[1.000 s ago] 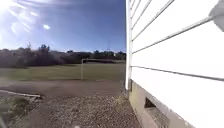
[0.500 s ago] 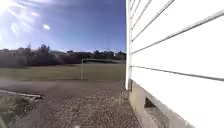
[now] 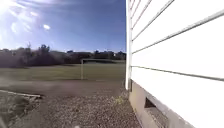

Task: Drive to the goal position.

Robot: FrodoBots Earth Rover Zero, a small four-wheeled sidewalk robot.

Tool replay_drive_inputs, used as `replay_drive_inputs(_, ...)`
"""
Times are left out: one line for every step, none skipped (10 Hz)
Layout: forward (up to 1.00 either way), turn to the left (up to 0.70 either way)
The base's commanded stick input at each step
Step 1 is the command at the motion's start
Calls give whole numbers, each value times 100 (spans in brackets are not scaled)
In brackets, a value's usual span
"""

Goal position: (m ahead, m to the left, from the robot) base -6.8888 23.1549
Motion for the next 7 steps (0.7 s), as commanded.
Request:
replay_drive_inputs(5,0)
replay_drive_inputs(5,0)
replay_drive_inputs(5,0)
replay_drive_inputs(5,0)
replay_drive_inputs(5,0)
replay_drive_inputs(5,0)
replay_drive_inputs(5,0)
